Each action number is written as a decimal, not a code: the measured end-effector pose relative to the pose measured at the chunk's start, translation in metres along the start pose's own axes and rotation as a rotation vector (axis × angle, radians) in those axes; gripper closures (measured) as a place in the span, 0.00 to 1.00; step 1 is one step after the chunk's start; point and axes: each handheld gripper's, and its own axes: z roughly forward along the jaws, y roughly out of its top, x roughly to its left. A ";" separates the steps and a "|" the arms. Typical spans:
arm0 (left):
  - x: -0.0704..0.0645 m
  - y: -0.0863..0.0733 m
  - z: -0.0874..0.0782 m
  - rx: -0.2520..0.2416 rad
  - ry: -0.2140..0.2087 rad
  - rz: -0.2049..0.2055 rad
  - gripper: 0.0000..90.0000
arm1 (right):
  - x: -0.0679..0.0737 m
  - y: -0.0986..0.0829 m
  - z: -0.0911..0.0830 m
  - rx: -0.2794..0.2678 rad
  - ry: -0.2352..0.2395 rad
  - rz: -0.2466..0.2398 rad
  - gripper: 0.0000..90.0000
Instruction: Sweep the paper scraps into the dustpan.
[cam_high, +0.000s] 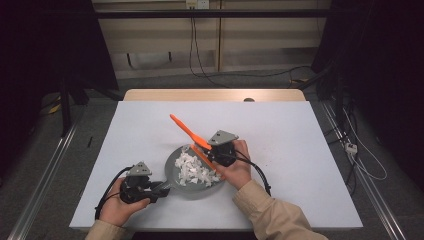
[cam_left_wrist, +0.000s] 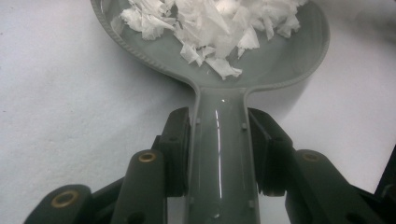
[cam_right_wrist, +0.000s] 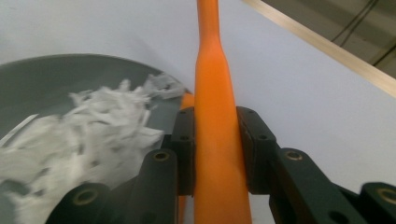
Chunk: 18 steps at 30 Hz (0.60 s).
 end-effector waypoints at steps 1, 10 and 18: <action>0.000 0.000 0.000 0.000 -0.001 -0.001 0.69 | 0.001 0.000 -0.002 -0.006 0.025 0.018 0.79; 0.000 0.000 0.001 -0.010 0.003 0.018 0.68 | 0.011 0.010 -0.014 -0.062 0.107 0.034 0.79; -0.004 0.001 0.003 -0.012 0.024 0.050 0.69 | -0.009 0.009 -0.029 -0.110 0.072 0.113 0.79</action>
